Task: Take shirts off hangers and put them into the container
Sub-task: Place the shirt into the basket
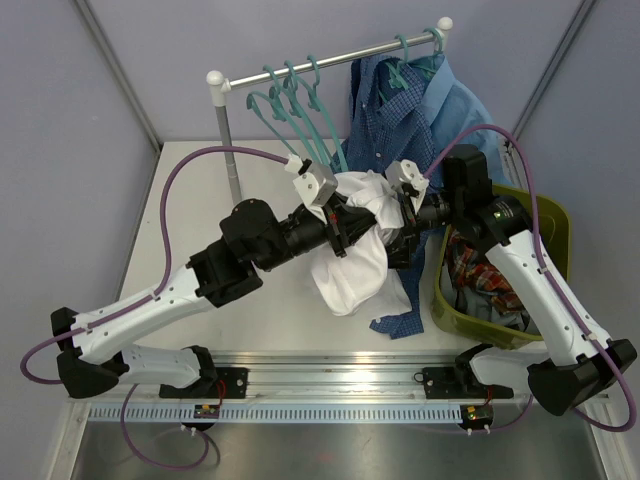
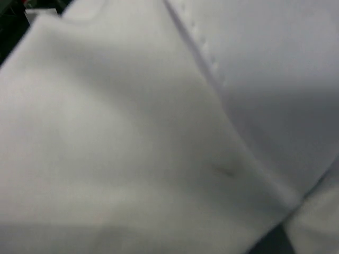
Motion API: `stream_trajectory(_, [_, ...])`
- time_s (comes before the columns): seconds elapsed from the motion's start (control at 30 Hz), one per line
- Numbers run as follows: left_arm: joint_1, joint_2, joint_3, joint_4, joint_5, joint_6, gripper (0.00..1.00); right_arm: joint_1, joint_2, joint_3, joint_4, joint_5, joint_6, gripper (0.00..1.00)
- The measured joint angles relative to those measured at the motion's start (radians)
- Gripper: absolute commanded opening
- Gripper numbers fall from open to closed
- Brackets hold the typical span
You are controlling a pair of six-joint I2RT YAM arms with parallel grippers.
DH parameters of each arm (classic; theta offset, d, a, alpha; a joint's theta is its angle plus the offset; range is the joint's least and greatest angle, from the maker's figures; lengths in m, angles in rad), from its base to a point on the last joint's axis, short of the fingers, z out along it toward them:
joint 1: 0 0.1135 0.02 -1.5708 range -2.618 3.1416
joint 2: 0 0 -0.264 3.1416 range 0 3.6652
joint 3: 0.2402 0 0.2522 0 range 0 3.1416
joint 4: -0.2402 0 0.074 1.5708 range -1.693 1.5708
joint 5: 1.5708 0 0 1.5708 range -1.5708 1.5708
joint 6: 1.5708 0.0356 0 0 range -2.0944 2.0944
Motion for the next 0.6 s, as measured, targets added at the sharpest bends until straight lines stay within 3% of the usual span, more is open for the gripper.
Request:
stream_trajectory(0.07, [0.000,0.022,0.002,0.063,0.009,-0.023,0.00,0.000,0.018,0.039,0.034,-0.047,0.058,0.99])
stream_trajectory(0.17, [-0.006,0.045,0.003,0.161,0.016,-0.056,0.00,0.000,0.041,0.094,0.104,-0.106,0.167,0.90])
stream_trajectory(0.27, [-0.016,0.063,0.022,0.217,0.022,-0.077,0.00,0.000,0.048,0.115,0.197,-0.147,0.294,0.69])
stream_trajectory(0.43, [-0.013,0.078,0.038,0.268,0.017,-0.085,0.00,0.000,0.039,0.102,0.360,-0.199,0.472,0.00])
stream_trajectory(0.5, [-0.010,0.076,0.040,0.270,0.029,-0.072,0.02,-0.008,0.025,0.092,0.370,-0.214,0.538,0.00])
stream_trajectory(0.6, [-0.014,0.076,0.040,0.269,0.037,-0.072,0.16,-0.027,0.011,0.078,0.365,-0.219,0.542,0.00])
